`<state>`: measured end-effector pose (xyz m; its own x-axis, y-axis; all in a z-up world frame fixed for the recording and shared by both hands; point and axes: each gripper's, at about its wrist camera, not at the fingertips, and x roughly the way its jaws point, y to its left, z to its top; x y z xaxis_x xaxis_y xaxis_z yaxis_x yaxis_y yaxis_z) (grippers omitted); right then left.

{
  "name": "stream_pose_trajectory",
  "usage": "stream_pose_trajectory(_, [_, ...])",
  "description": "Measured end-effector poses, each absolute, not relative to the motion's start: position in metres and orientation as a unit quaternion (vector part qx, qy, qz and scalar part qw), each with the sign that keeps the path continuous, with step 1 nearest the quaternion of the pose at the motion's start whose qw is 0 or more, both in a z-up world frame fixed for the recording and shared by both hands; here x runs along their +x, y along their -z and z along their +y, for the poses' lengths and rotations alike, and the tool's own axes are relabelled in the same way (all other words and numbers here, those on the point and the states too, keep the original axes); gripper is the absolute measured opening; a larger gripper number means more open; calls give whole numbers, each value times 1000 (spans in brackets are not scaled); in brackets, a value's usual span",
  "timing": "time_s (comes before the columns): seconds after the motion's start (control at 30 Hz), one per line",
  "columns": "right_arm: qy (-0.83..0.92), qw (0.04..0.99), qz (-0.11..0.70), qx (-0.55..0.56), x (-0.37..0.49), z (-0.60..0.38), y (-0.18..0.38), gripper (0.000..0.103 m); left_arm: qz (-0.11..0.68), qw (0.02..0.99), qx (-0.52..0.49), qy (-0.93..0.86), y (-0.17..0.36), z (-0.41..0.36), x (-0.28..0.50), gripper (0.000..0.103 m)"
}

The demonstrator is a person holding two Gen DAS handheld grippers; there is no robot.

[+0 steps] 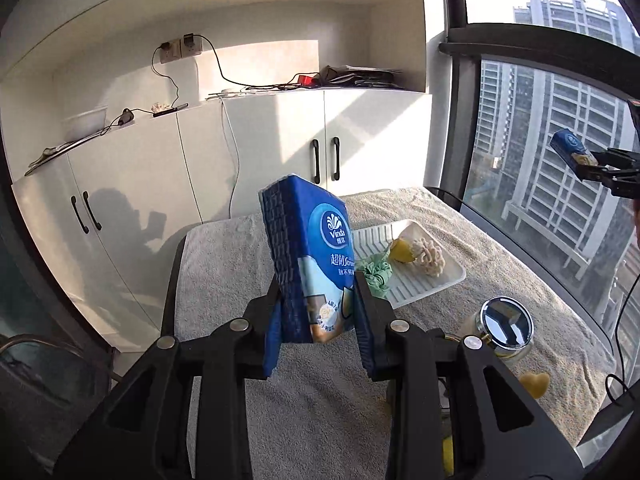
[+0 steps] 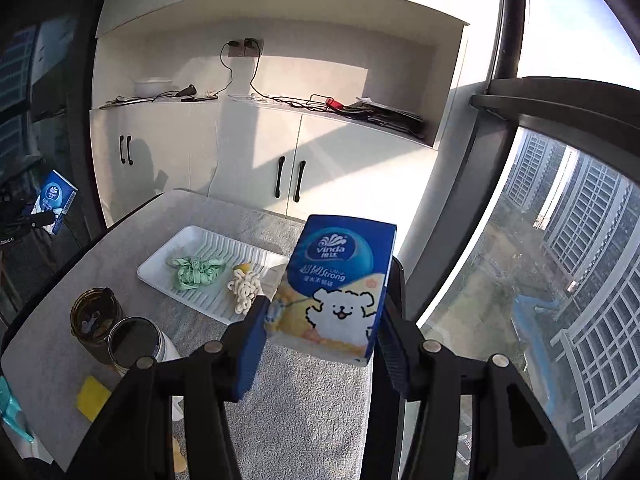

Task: Organize soft objects
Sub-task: 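Carry both held tissue packs over the white tray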

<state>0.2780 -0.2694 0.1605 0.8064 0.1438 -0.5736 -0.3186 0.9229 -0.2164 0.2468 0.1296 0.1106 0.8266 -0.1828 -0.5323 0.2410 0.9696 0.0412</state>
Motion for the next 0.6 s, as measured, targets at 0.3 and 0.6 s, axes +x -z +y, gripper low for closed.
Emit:
stream_pose_trajectory(0.3, [-176, 912, 310, -201, 373, -204, -149, 56, 321, 936, 69, 130, -97, 104, 351, 28])
stream_pose_trajectory(0.6, [-242, 861, 377, -240, 436, -154, -65, 56, 395, 905, 56, 145, -24, 89, 426, 29])
